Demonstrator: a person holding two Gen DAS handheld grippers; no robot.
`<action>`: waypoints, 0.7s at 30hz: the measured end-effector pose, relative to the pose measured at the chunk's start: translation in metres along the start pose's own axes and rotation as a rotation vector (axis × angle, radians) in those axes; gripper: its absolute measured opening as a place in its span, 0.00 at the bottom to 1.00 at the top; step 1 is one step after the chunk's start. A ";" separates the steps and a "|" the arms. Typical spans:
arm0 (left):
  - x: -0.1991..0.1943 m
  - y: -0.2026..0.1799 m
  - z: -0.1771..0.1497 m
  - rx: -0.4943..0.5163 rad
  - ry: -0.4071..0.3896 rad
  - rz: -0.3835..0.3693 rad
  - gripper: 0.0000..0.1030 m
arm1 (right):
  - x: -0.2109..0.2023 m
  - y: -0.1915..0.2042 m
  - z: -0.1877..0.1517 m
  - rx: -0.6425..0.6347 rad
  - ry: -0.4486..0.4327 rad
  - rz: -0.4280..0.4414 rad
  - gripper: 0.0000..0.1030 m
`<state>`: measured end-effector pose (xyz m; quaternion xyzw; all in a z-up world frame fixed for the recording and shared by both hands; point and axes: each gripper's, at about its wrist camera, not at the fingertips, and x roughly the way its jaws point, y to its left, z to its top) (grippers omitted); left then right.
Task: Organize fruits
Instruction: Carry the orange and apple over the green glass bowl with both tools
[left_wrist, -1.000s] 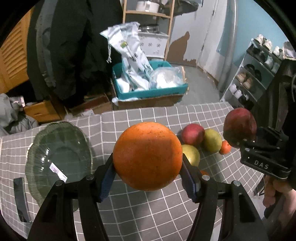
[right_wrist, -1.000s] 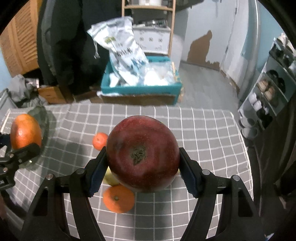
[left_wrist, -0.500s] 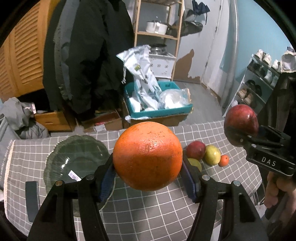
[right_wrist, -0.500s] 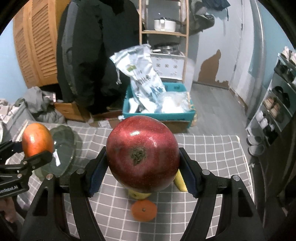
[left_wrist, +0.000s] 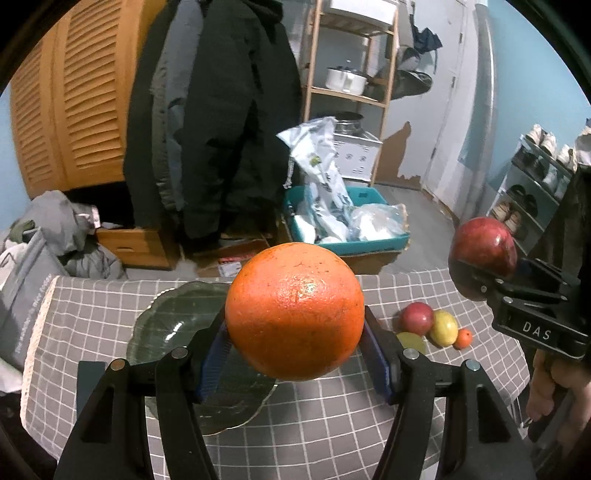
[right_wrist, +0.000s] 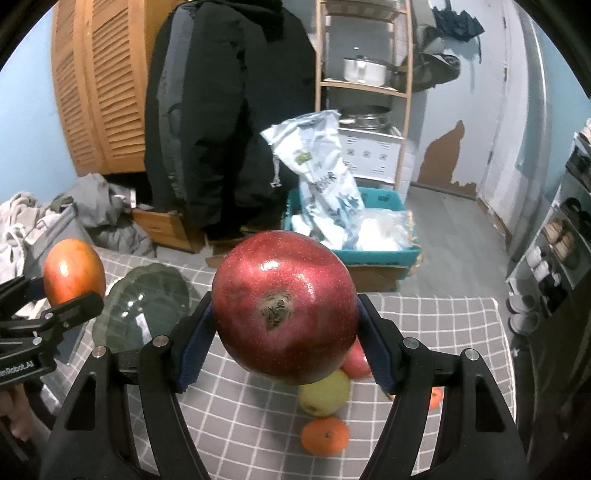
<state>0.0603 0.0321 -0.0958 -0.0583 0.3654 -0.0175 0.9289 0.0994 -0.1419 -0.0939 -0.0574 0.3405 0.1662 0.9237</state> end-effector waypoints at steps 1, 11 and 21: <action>-0.001 0.004 0.000 -0.006 -0.001 0.007 0.65 | 0.001 0.004 0.001 -0.004 0.000 0.005 0.71; -0.002 0.051 -0.006 -0.074 0.002 0.079 0.65 | 0.024 0.047 0.011 -0.045 0.027 0.066 0.71; 0.012 0.093 -0.019 -0.134 0.046 0.148 0.65 | 0.059 0.093 0.014 -0.088 0.087 0.122 0.71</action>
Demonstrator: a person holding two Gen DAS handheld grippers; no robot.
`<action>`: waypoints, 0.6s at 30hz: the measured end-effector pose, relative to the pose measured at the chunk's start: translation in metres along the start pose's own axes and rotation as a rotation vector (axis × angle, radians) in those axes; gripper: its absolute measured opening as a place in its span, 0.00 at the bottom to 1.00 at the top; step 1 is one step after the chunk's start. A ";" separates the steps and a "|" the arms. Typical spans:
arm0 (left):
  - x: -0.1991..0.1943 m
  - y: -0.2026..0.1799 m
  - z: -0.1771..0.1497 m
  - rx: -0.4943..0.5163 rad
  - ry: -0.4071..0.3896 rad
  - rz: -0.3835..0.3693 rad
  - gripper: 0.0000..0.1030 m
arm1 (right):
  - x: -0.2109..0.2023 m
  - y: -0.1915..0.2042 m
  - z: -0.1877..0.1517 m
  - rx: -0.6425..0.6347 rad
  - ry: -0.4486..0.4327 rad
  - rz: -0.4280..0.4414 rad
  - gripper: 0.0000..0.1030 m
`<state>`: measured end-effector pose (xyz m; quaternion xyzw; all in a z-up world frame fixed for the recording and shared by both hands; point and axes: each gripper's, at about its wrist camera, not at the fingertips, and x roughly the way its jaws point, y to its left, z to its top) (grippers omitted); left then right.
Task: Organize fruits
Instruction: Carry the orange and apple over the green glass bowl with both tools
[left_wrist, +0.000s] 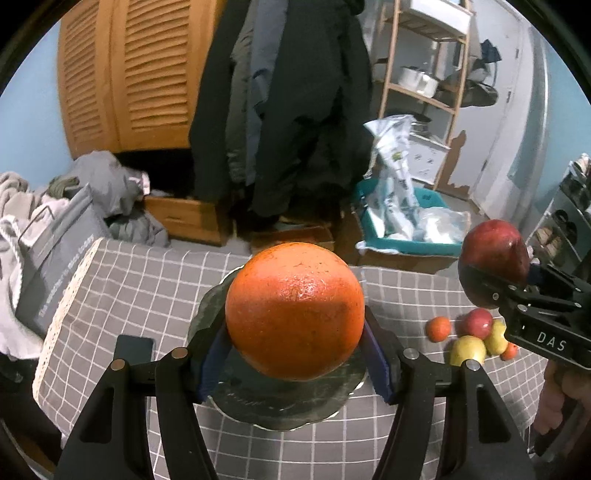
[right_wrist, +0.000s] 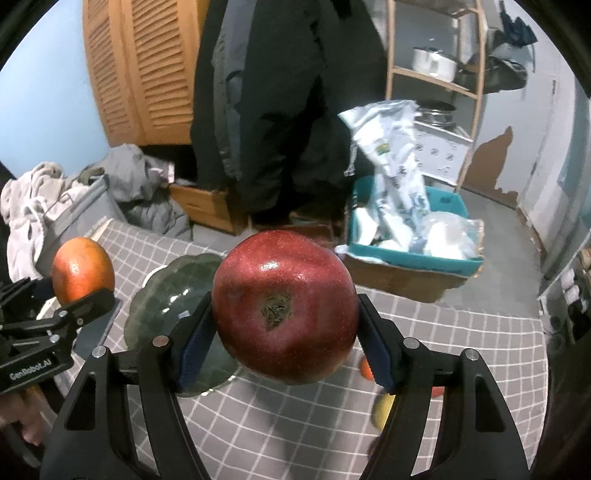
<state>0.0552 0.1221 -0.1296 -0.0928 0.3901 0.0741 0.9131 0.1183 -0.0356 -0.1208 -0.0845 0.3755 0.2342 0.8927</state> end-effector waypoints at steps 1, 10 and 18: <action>0.003 0.004 -0.001 -0.005 0.006 0.004 0.65 | 0.005 0.005 0.001 -0.006 0.010 0.007 0.71; 0.047 0.040 -0.014 -0.067 0.114 0.039 0.65 | 0.059 0.042 -0.003 -0.053 0.108 0.062 0.71; 0.086 0.058 -0.029 -0.096 0.202 0.068 0.65 | 0.106 0.060 -0.012 -0.062 0.208 0.093 0.71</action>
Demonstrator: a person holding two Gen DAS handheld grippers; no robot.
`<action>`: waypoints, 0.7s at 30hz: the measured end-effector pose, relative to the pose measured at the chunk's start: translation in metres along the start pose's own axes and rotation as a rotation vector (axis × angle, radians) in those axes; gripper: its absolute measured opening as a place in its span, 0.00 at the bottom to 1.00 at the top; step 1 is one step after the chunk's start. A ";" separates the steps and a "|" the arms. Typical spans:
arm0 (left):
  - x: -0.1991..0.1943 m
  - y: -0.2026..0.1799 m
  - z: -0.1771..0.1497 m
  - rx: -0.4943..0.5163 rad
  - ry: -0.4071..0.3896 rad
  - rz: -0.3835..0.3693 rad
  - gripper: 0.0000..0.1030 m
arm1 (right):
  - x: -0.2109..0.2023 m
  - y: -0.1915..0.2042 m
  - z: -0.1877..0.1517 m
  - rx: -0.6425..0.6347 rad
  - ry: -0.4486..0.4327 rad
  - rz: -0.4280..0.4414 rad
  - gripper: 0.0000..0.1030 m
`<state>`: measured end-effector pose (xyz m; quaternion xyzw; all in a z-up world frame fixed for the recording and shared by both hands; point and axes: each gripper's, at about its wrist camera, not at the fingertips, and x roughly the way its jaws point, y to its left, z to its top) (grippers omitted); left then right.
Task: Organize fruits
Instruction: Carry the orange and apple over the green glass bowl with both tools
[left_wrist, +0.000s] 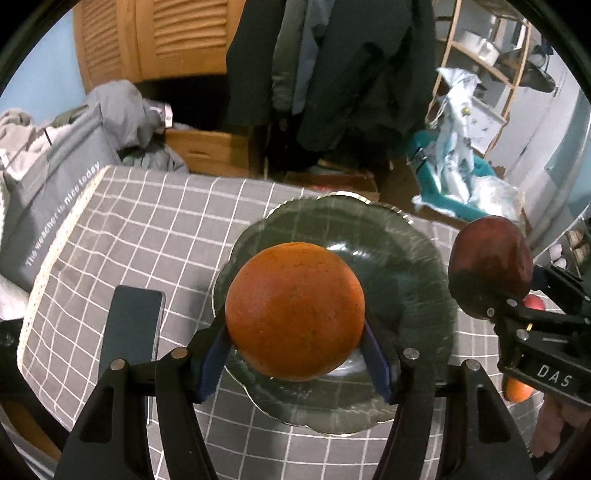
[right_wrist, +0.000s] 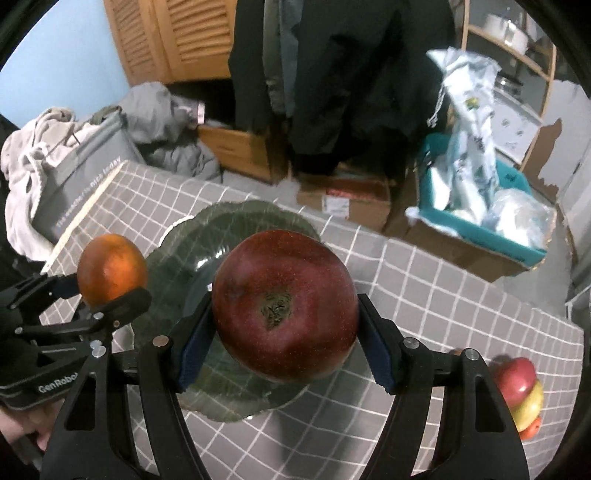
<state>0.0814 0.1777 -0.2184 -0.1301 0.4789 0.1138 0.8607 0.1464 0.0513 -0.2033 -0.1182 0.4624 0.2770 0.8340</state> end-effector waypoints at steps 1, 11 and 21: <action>0.005 0.002 -0.001 -0.003 0.009 0.002 0.65 | 0.005 0.000 0.000 0.000 0.011 0.000 0.71; 0.046 0.012 -0.010 -0.040 0.126 0.005 0.65 | 0.041 -0.001 -0.005 0.005 0.101 0.010 0.71; 0.075 0.004 -0.020 -0.030 0.214 0.008 0.65 | 0.055 -0.006 -0.006 0.022 0.127 0.031 0.71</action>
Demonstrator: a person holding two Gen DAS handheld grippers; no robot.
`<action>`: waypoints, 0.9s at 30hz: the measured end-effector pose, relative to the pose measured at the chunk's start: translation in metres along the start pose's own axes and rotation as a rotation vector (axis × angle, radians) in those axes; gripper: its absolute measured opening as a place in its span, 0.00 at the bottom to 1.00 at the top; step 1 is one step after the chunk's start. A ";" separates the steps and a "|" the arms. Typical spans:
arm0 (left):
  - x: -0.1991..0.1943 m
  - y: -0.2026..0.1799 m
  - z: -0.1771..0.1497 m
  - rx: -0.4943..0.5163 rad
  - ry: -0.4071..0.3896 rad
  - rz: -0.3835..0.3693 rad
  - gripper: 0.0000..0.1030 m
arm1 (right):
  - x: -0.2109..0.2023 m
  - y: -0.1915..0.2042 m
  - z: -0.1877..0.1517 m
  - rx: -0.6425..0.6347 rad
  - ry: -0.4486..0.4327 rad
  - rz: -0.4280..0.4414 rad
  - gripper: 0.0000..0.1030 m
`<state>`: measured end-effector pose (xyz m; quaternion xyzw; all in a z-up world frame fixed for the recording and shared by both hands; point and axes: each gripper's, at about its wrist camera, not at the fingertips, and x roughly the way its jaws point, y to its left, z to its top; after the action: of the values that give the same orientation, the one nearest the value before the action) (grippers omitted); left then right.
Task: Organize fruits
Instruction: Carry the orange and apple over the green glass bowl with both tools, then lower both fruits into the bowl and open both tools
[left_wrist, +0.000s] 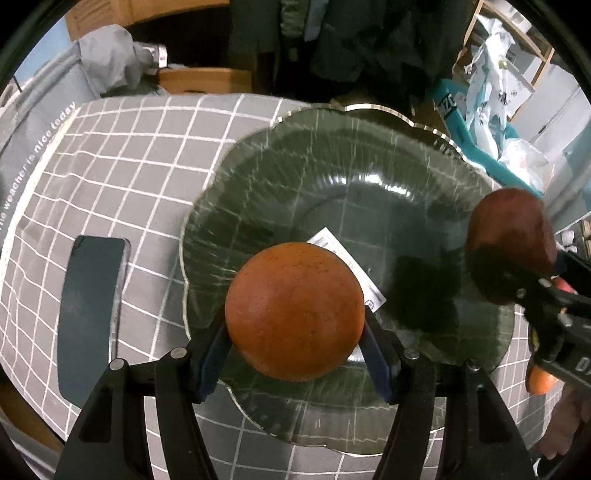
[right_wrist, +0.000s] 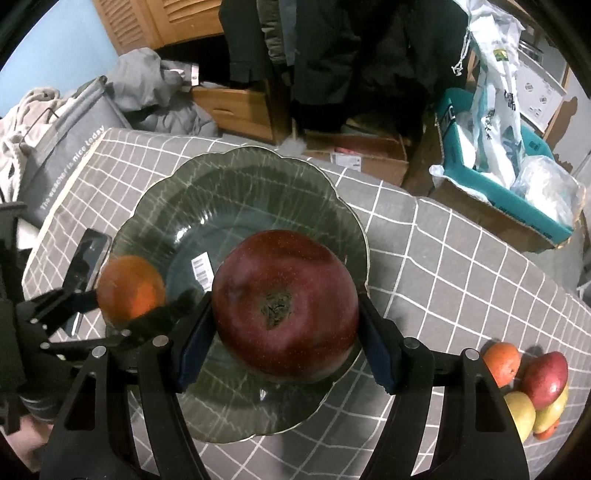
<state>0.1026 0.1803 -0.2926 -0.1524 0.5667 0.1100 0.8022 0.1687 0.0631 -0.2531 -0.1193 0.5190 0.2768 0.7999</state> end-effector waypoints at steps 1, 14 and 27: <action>0.004 -0.001 0.000 0.000 0.014 0.000 0.65 | 0.000 0.000 0.000 0.001 0.000 0.001 0.71; 0.004 -0.009 0.002 0.015 -0.004 0.016 0.78 | 0.002 -0.006 0.004 0.028 0.002 0.031 0.71; -0.047 0.022 0.000 -0.078 -0.088 0.031 0.78 | 0.019 0.013 0.002 -0.014 0.056 0.040 0.71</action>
<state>0.0793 0.2001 -0.2514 -0.1697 0.5285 0.1507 0.8181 0.1688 0.0803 -0.2680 -0.1225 0.5415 0.2928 0.7785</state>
